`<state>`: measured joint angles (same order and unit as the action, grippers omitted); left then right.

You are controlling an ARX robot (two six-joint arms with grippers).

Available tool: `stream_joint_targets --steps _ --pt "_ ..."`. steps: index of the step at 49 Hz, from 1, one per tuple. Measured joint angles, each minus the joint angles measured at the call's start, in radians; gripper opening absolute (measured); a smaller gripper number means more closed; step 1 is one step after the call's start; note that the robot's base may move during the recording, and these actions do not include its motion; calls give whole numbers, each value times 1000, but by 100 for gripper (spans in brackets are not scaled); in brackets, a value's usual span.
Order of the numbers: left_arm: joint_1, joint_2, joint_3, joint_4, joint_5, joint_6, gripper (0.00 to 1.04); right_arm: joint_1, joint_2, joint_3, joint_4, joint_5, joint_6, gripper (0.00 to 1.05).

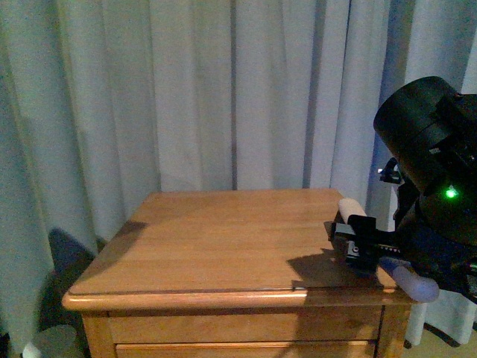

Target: Clean up trash

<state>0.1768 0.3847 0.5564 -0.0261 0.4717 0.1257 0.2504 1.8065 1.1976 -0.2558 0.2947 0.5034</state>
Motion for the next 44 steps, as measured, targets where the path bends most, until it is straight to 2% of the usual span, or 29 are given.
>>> stream_joint_targets --steps 2,11,13,26,36,44 --pt "0 0 0 0 0 0 29 0 0 0 2 0 0 66" --pt "0 0 0 0 0 0 29 -4 -1 0 23 -12 -20 28" --pt "0 0 0 0 0 0 29 -4 -3 -1 25 -12 -26 22" --pt "0 0 0 0 0 0 29 -4 -44 -16 44 -17 -63 21" --pt "0 0 0 0 0 0 29 12 -167 -66 183 69 -212 21" --pt "0 0 0 0 0 0 29 35 -408 -179 321 177 -397 21"
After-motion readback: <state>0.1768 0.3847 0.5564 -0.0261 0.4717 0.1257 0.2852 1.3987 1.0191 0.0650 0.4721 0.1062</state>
